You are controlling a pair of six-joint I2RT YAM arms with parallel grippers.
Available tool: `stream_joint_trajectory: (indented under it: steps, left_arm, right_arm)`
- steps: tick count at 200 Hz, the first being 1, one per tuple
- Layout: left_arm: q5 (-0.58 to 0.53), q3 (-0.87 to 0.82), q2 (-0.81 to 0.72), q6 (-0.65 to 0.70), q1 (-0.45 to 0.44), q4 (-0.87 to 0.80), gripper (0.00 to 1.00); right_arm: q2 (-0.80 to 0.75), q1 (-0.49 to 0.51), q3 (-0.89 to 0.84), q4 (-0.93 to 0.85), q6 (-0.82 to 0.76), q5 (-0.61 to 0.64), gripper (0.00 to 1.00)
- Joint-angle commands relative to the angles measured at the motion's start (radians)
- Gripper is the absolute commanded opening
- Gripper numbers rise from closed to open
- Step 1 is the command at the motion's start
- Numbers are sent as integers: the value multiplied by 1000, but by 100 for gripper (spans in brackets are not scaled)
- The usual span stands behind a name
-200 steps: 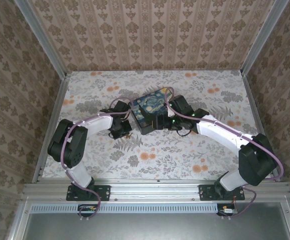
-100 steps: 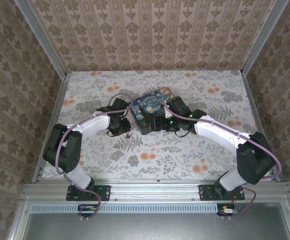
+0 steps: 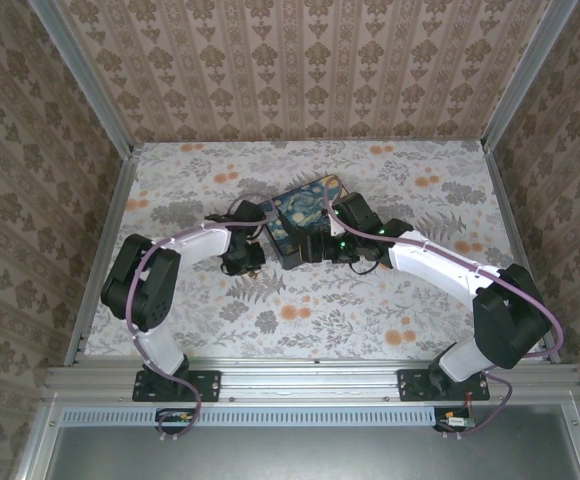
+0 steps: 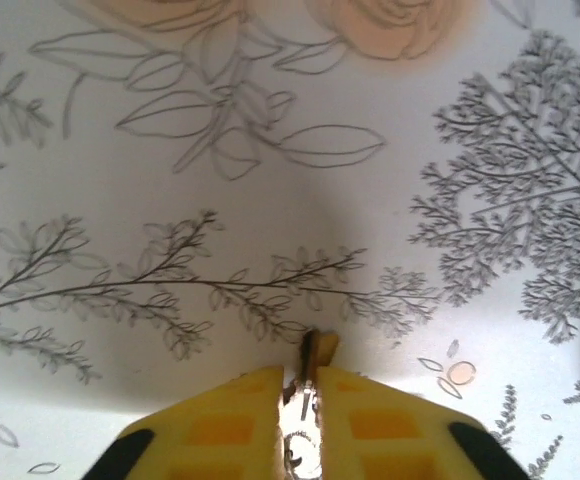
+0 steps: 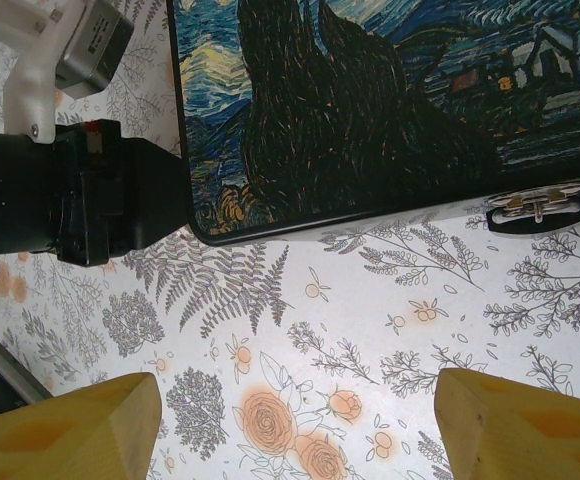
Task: Unlock the padlock with the key
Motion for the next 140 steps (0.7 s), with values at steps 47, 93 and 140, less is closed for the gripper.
stream_joint_trajectory:
  steps: [47,93,140]
  left_arm:
    - [4,-5,34,-4,-3,18,0]
    - [-8,43,-61,0,0,-30,0]
    - [-10,39,-129,-4,1,-45,0]
  right_arm:
    - [0,6,19,-14,-13,5,73]
    - [2,16,21,-5,-19,-16,73]
    - [35,67,22,71,-14,-32,72]
